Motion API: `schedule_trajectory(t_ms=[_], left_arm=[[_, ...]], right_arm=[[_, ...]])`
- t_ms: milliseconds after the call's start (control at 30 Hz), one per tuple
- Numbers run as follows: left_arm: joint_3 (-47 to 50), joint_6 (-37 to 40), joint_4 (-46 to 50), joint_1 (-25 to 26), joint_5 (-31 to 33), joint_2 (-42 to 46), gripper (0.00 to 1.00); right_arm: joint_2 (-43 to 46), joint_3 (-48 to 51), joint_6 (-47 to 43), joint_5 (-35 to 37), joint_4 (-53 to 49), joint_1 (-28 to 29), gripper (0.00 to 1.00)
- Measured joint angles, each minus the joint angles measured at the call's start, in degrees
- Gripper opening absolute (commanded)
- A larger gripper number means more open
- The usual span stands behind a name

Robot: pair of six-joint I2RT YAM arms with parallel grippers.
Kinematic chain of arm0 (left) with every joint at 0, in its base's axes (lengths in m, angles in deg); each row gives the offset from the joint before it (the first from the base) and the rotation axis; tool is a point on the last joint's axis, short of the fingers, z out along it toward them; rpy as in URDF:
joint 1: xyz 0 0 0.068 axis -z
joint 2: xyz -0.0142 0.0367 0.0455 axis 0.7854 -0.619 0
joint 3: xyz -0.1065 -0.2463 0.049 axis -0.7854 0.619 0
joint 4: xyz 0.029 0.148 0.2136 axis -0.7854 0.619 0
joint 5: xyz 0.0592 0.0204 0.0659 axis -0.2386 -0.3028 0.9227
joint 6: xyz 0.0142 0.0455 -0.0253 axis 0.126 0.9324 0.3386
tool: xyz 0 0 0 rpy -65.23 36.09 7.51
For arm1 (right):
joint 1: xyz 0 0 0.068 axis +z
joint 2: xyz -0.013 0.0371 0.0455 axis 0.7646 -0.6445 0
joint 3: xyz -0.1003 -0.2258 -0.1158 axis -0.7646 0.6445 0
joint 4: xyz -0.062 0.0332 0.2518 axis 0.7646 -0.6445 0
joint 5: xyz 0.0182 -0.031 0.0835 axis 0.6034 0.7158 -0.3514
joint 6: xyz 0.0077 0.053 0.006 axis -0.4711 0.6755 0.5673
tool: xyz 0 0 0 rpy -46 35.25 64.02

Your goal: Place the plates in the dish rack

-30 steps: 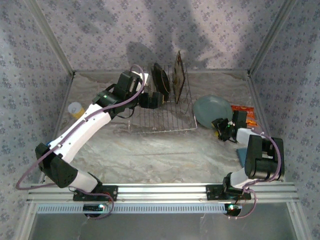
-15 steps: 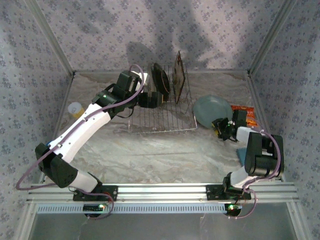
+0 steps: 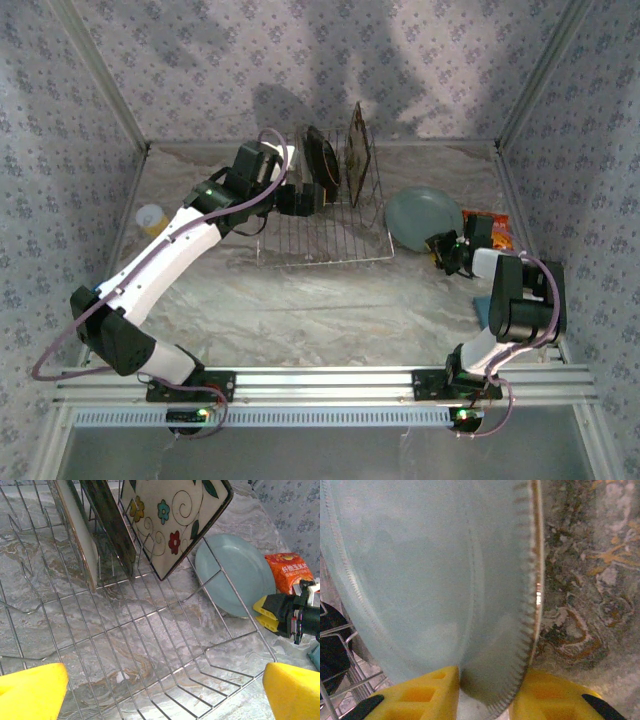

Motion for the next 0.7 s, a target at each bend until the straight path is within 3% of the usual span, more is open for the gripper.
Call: schedule_trajectory(t_ms=[167,300,700], left_arm=[[0.11,0.0,0.13,-0.11,0.0,0.0,0.99],[0.22,0.0,0.22,-0.11,0.0,-0.02,0.99],[0.5,-0.02,0.37,-0.11,0.02,0.0,0.99]], right_arm=[[-0.33,-0.48,0.57,-0.28,1.81,0.02,0.19],[-0.5,-1.6,0.92,-0.74,2.97,0.35,0.0],[-0.5,-6.08,-0.24,-1.05,1.66,1.95,0.0]])
